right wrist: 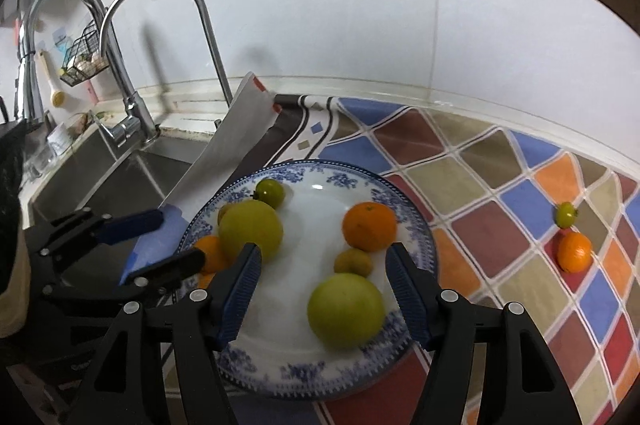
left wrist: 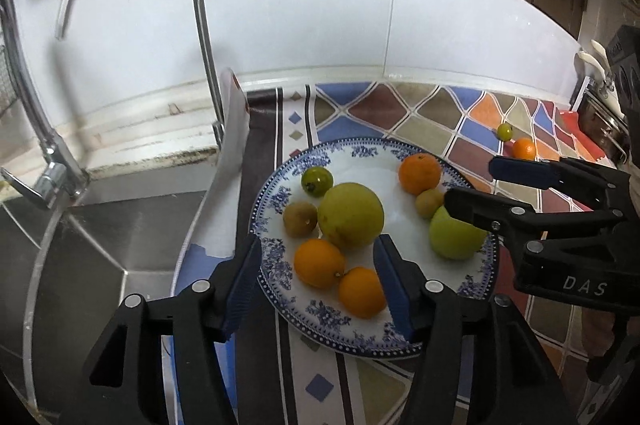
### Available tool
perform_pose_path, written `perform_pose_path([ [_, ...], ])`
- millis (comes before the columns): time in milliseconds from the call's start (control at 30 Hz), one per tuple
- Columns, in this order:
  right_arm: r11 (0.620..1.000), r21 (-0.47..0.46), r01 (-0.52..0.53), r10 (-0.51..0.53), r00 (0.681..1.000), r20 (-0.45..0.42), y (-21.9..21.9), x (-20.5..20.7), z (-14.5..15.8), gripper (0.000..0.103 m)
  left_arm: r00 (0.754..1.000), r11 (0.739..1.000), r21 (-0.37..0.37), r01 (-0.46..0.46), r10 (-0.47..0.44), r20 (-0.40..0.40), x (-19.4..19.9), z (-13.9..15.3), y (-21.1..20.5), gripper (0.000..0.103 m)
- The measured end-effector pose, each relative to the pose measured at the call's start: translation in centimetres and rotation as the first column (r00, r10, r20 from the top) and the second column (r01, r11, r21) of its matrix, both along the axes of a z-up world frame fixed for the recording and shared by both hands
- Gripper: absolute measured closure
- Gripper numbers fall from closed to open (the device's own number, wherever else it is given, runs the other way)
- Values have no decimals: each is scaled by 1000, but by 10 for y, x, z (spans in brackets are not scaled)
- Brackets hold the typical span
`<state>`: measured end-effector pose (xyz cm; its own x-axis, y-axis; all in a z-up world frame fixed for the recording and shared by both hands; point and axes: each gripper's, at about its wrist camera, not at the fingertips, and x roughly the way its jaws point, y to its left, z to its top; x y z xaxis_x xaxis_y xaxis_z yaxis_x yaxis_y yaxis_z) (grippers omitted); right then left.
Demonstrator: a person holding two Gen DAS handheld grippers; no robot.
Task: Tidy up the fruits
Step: 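Open both tools to set the mandarin and citrus on the plate, then move both tools toward the last mandarin and small green fruit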
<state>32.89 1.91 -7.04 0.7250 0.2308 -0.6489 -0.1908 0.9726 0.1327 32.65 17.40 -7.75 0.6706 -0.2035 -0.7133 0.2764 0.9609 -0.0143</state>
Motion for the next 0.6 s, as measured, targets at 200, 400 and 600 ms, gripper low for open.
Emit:
perform_pose_path([
  [200,999,-13,46,-46,998,49,-10,-27,14,38,998,1000,-1,-28,28,55,-21,18,-3,39],
  [400,996,-44,77,-71,991,114,-19,-57,29,38,993,999,-3,-42,42,110,-41,34,-11,35],
  [600,994,-53,100,-89,981,169,-33,-84,40,38,984,999,10,-47,44,171,-65,49,-27,32],
])
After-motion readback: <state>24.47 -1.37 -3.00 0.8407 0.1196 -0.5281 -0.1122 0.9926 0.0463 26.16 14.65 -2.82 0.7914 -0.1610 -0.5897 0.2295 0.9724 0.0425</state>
